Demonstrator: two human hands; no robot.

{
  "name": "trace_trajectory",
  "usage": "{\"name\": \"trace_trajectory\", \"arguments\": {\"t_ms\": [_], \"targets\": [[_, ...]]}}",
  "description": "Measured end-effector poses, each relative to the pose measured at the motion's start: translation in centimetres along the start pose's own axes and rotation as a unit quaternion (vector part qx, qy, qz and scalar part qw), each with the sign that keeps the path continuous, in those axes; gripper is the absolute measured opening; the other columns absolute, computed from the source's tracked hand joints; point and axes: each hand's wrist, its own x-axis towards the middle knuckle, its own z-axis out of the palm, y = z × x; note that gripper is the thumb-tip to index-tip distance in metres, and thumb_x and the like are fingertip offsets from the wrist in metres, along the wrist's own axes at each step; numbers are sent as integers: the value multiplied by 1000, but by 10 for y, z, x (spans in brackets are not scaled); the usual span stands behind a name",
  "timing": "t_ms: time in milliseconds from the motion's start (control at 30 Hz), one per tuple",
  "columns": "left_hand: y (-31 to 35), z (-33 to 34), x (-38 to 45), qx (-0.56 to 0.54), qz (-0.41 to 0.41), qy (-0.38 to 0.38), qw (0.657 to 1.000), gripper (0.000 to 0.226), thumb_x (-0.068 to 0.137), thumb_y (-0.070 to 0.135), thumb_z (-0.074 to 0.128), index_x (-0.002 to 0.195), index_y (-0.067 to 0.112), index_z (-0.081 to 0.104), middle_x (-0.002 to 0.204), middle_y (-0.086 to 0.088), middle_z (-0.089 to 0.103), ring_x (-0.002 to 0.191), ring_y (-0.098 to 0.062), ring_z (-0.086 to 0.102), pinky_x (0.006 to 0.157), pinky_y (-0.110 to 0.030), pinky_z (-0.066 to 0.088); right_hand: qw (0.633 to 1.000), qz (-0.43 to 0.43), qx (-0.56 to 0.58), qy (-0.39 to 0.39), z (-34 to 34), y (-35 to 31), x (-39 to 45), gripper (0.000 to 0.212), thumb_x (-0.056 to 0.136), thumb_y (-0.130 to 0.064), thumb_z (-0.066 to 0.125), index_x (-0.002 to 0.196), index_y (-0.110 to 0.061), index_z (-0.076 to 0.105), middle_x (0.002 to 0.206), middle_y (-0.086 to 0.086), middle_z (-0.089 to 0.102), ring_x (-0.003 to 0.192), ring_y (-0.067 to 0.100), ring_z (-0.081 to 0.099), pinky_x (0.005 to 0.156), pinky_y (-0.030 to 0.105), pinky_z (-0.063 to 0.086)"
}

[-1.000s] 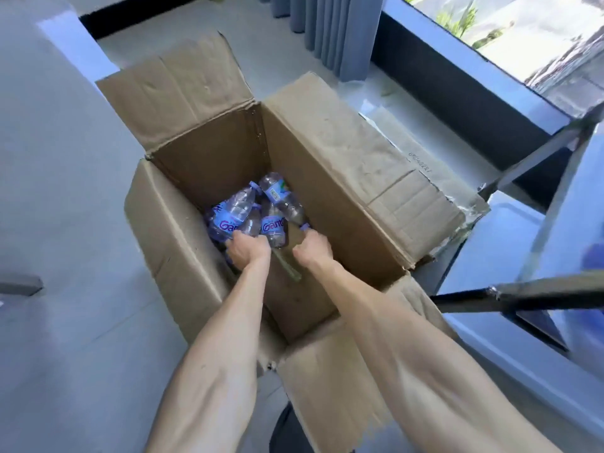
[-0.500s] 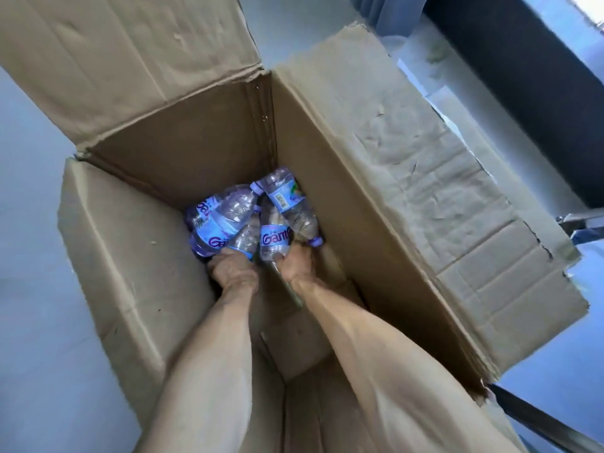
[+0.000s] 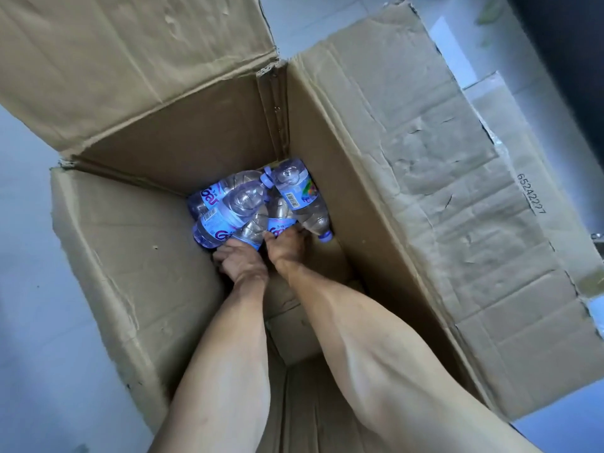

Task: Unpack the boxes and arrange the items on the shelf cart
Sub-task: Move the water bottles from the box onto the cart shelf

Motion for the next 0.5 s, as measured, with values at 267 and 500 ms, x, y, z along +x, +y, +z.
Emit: {"name": "trace_trajectory", "arguments": {"t_ms": [267, 500], "targets": [[5, 7, 1, 23, -12, 24, 999, 37, 101, 10, 32, 132, -11, 26, 128, -27, 45, 117, -36, 48, 82, -34, 48, 999, -19, -36, 16, 10, 10, 11, 90, 82, -47, 70, 142, 8, 31, 145, 26, 40, 135, 37, 35, 115, 36, 23], [-2, 21, 15, 67, -13, 65, 996, 62, 95, 32, 54, 130, -11, 25, 126, -25, 46, 112, -33, 50, 75, -31, 49, 999, -26, -22, -10, 6, 5, 20, 69, 71, -41, 82, 126, -6, 57, 127, 13, 61, 119, 29, 57, 95, 31, 49]]}}
